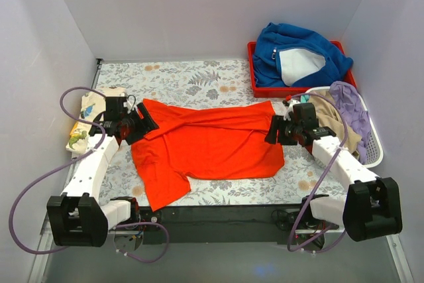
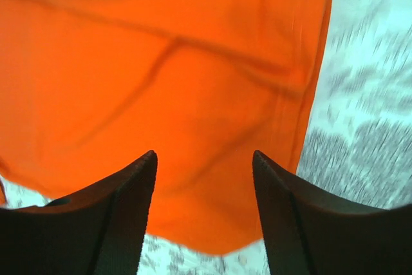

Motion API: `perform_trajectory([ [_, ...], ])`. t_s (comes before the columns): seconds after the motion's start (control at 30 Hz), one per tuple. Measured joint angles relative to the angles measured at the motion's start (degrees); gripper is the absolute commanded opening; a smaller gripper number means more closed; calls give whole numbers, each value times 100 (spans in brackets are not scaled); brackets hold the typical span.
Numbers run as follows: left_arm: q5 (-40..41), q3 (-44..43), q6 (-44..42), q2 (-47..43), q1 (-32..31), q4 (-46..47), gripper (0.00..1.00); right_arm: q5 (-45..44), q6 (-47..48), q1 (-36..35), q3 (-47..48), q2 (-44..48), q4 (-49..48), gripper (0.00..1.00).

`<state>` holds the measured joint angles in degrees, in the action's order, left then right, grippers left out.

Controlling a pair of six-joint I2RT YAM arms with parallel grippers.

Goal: Fold and stack the t-shirts
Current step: Fold the tshirt

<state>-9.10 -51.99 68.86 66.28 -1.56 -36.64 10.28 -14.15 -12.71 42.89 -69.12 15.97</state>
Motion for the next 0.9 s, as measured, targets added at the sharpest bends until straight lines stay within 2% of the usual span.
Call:
perform_trajectory([
  [0.17, 4, 422, 214, -413, -37, -772, 69, 28, -393, -63, -551, 476, 809, 65],
  [0.33, 120, 629, 376, -684, -72, -1344, 68, -223, -852, -214, -715, 1198, 1093, 65],
  [0.6, 96, 1150, 835, -916, -168, -1755, 68, -590, -1631, -601, -1434, 1683, 1661, 65],
  [0.9, 111, 1486, 1438, -1698, -442, -2277, 66, -721, -2400, -933, -1788, 2302, 1978, 65],
])
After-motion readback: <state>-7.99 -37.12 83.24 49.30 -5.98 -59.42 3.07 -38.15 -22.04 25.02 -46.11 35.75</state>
